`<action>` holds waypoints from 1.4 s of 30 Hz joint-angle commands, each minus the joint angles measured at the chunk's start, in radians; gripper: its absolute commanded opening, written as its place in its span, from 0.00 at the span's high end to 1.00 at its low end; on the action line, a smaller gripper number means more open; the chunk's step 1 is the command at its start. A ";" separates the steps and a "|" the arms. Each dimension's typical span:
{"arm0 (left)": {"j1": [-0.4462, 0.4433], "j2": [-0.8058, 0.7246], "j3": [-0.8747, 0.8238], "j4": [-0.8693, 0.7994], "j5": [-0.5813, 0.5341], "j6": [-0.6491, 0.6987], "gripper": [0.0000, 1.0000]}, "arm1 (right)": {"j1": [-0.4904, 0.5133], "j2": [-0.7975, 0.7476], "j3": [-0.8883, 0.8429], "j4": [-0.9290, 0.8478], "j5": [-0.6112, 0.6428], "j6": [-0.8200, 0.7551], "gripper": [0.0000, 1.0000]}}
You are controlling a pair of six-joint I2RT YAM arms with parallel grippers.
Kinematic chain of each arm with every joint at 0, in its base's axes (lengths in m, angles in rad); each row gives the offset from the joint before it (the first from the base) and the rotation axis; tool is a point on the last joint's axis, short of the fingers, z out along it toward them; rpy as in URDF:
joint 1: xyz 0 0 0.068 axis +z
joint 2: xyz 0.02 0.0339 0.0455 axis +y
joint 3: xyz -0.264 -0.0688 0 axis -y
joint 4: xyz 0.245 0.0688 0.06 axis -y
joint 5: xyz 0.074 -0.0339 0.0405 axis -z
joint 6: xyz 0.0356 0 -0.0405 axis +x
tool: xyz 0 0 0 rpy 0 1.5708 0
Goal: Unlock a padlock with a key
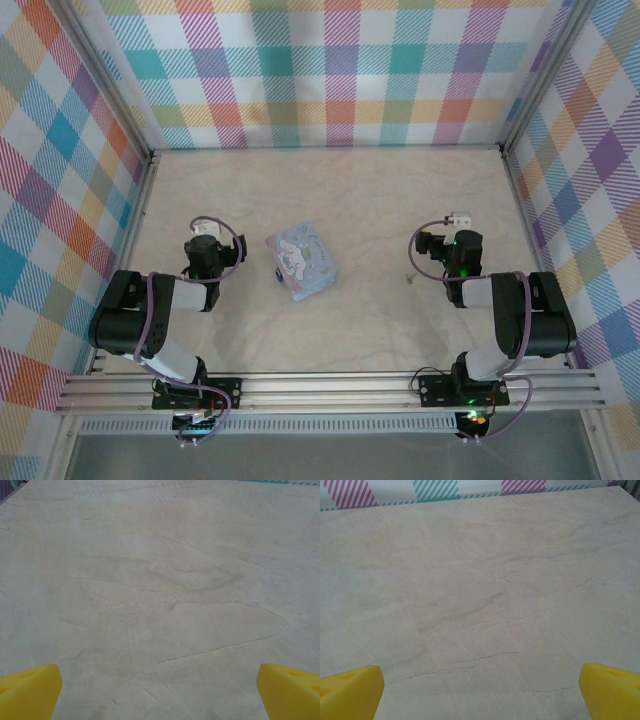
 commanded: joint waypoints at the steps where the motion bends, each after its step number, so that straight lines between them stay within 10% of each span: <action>1: 0.011 -0.006 0.018 0.008 0.014 0.014 0.00 | 0.000 0.001 0.019 0.017 -0.017 -0.010 0.00; 7: 0.011 -0.009 0.018 0.013 0.009 0.013 0.00 | 0.001 -0.005 0.019 0.018 -0.006 -0.011 0.00; 19: 0.013 -0.230 0.201 -0.401 -0.066 -0.082 0.00 | 0.002 -0.291 0.218 -0.527 0.025 0.145 0.00; 24: 0.075 -0.281 0.375 -0.682 0.120 -0.398 0.00 | -0.015 -0.402 0.340 -0.848 -0.124 0.500 0.00; 29: 0.084 -0.174 0.522 -0.812 0.443 -0.405 0.00 | 0.001 -0.409 0.346 -0.849 -0.484 0.515 0.00; 42: -0.066 0.080 0.690 -0.951 0.697 -0.379 0.12 | 0.258 -0.547 0.215 -1.024 -0.544 0.632 0.00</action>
